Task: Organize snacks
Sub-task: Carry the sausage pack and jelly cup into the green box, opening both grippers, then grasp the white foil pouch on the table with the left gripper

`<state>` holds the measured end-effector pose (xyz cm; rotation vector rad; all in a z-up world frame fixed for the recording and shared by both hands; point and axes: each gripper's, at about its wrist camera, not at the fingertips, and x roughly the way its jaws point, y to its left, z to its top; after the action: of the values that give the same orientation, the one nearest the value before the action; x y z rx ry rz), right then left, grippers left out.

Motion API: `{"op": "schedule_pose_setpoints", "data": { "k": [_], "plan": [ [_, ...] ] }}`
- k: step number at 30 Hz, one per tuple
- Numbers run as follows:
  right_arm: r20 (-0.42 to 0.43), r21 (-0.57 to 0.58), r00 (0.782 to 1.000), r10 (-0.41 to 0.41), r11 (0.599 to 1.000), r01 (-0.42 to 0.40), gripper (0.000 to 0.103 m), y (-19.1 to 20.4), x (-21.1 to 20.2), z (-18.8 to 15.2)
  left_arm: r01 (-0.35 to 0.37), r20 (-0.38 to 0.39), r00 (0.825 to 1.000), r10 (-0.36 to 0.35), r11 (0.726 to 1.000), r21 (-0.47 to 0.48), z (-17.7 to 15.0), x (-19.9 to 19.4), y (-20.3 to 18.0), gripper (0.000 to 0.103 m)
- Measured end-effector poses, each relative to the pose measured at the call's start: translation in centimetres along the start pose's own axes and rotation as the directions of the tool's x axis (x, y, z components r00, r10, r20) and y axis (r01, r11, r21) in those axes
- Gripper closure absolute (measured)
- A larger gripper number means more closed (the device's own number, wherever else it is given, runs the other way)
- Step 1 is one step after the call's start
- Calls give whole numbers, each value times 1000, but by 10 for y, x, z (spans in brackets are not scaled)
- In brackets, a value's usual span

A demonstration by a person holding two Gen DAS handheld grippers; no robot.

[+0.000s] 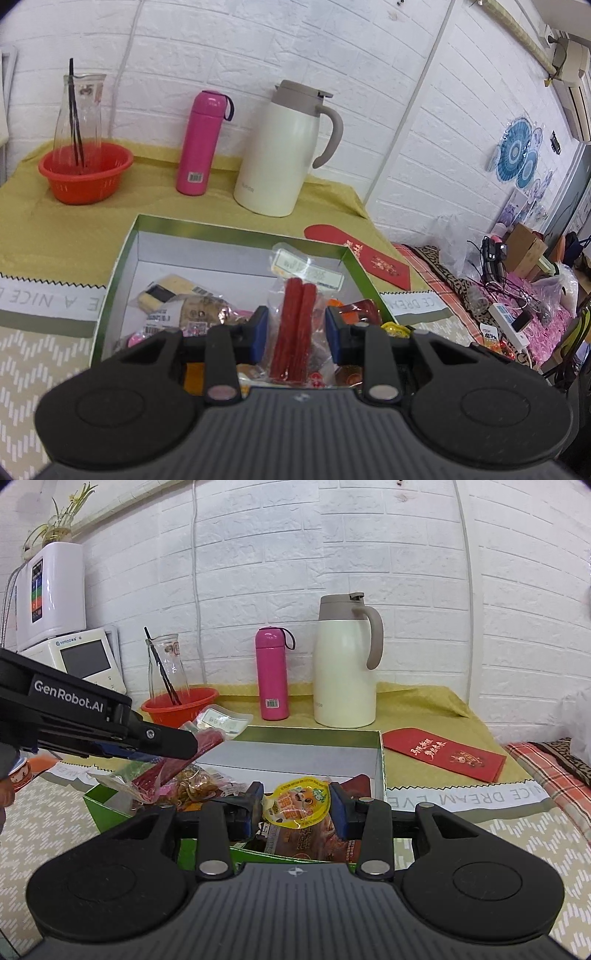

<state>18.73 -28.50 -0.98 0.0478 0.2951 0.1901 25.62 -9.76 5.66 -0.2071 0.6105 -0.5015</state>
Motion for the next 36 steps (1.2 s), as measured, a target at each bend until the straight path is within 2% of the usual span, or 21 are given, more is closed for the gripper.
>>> {"op": "schedule_pose_setpoints", "data": {
  "k": [1,3,4,5,6,8,19,36],
  "plan": [
    [2,-5,1000,-1,1000,1,35,0,3,0,0,-2,1000,0,1000,4,0,3,1,72],
    [1,-24,1000,-4,1000,4,26,0,9,-3,6,1,1000,-6,1000,15,0,8,1,66],
    [-6,-44,1000,-3,999,3,24,1,12,-5,-3,13,1000,3,1000,15,-1,9,1,35],
    [-15,-68,1000,4,998,-5,4,3,14,-7,-8,33,999,7,1000,13,-2,8,1,11],
    [-16,-85,1000,8,996,-9,0,5,15,-9,-7,60,998,7,1000,15,-4,5,1,12],
    [1,-101,1000,17,995,-17,0,8,13,-13,-20,62,998,18,999,30,-2,4,0,12],
    [-24,-74,1000,2,997,-3,0,12,2,-12,-78,68,995,76,996,36,-5,-16,-3,12],
    [42,-96,998,39,995,-35,0,42,-61,-2,-115,92,990,111,993,32,-18,-85,-16,11]
  ]
}}
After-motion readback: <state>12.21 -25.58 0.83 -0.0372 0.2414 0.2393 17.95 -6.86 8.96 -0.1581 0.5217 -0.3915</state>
